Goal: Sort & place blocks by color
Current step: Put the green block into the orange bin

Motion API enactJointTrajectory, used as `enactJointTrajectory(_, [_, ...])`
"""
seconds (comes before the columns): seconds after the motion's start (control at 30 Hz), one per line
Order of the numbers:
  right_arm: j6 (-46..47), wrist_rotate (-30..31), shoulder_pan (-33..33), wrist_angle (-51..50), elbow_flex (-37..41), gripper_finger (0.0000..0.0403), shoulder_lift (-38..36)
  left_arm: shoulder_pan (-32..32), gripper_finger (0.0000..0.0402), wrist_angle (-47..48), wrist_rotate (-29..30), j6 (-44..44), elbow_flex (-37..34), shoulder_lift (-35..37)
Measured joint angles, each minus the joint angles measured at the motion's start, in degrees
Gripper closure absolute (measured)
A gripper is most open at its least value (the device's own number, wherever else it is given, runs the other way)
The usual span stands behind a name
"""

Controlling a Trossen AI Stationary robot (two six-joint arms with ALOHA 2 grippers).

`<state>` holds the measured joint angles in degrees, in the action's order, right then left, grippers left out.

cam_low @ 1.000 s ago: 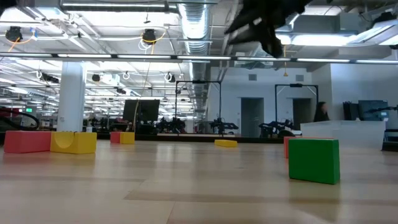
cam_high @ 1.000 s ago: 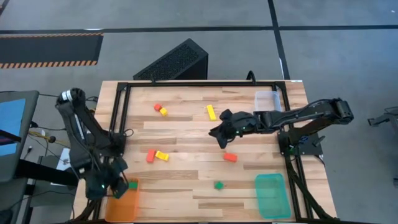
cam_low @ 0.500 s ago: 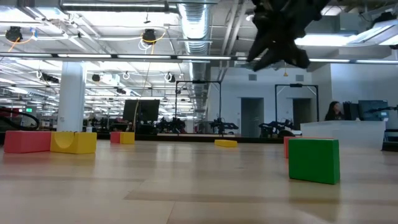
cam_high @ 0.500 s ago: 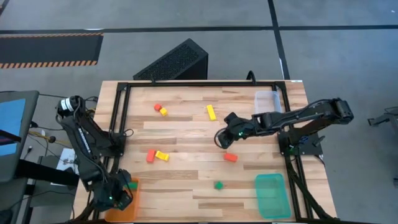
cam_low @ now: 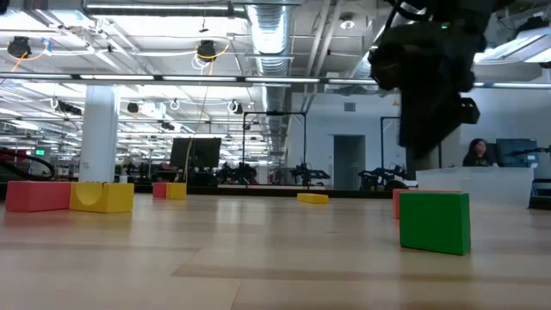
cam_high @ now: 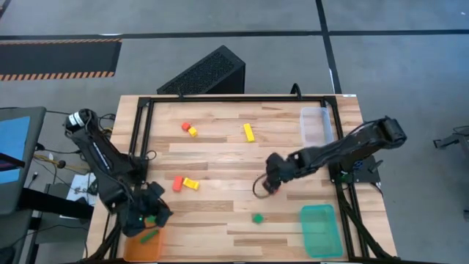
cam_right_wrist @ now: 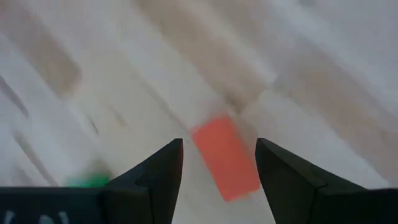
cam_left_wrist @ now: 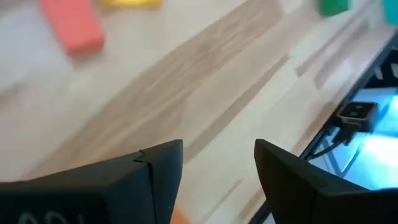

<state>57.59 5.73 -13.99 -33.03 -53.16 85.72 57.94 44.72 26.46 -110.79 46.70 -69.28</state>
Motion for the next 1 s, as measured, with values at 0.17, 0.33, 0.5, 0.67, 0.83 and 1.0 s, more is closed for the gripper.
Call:
enactJointTrajectory(0.17, [-6.2, 0.2, -2.3, 0.2, -2.1, 0.0177, 4.2, -4.3, 0.0219, -1.3, 1.5, 13.1, 0.0, 2.0])
enactJointTrajectory(0.33, [-7.4, 0.2, -2.0, 0.1, -3.5, 0.0177, 5.4, -8.8, 0.0219, -2.4, 3.3, 22.2, 0.0, 4.4])
enactJointTrajectory(0.5, [-4.6, -1.2, -0.8, 3.7, -7.5, 0.0177, 5.1, -12.8, 0.0219, -5.4, 4.1, 29.6, 0.0, 7.4])
enactJointTrajectory(0.67, [-8.5, -9.4, -4.3, 15.4, -9.6, 0.0174, 7.8, -16.8, 0.0219, -13.9, 7.8, 44.5, 0.0, 8.0])
enactJointTrajectory(0.83, [-17.7, -2.6, -10.9, 17.9, -9.8, 0.0168, 13.2, -21.8, 0.0219, -15.5, 7.9, 55.3, 0.0, 7.8])
enactJointTrajectory(1.0, [-18.7, 0.2, -13.7, 20.6, -9.9, 0.0167, 16.9, -26.5, 0.0219, -14.6, 7.3, 57.5, 0.0, 7.8])
